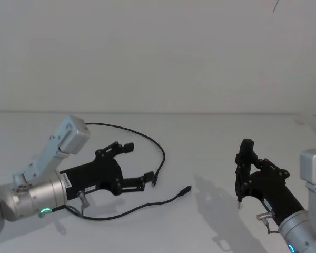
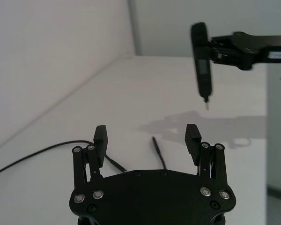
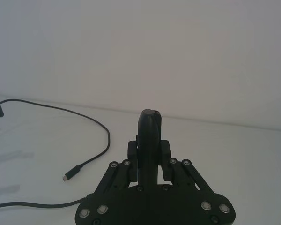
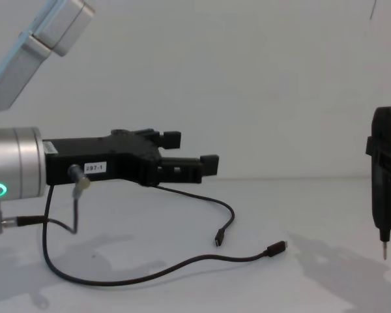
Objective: Pick up the data cable with the one hand.
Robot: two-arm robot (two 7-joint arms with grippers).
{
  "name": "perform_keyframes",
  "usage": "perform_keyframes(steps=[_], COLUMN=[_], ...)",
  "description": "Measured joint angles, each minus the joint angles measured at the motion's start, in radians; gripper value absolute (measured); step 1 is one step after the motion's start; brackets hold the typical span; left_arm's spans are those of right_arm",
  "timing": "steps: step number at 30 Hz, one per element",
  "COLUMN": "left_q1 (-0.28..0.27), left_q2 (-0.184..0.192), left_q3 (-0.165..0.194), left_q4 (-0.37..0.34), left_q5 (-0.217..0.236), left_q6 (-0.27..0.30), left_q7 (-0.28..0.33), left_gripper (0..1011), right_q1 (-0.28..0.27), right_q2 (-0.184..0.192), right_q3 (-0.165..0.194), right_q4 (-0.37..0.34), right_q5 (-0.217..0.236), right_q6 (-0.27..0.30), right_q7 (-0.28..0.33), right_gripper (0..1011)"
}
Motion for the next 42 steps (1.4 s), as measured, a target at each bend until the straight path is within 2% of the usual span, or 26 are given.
perform_keyframes(steps=[1,3,13,18,23,32,38,42], left_q1=[0.000,-0.020,-0.086,-0.128,-0.157,-0.177,-0.170,-0.153], left_q2=[0.000,0.014,0.063,0.087,0.099,0.107,0.109,0.105], left_q3=[0.000,0.013,0.069,0.112,0.146,0.175,0.178,0.174], left_q4=[0.000,0.014,0.058,0.085,0.107,0.124,0.121,0.111], left_q5=[0.000,-0.015,-0.029,-0.015,0.002,0.026,0.041,0.051], left_q6=[0.000,0.014,0.062,0.090,0.104,0.116,0.116,0.114], left_q7=[0.000,-0.059,-0.220,-0.306,-0.354,-0.371,-0.322,-0.261], left_gripper=[1000,1001,1000,1001,1000,1001,1001,1001], right_q1=[0.000,0.000,0.000,0.000,0.000,0.000,0.000,0.000], right_q2=[0.000,0.000,0.000,0.000,0.000,0.000,0.000,0.000], right_q3=[0.000,0.000,0.000,0.000,0.000,0.000,0.000,0.000], right_q4=[0.000,0.000,0.000,0.000,0.000,0.000,0.000,0.000], right_q5=[0.000,0.000,0.000,0.000,0.000,0.000,0.000,0.000], right_q6=[0.000,0.000,0.000,0.000,0.000,0.000,0.000,0.000], right_q7=[0.000,0.000,0.000,0.000,0.000,0.000,0.000,0.000], right_gripper=[279,279,279,279,279,279,279,279])
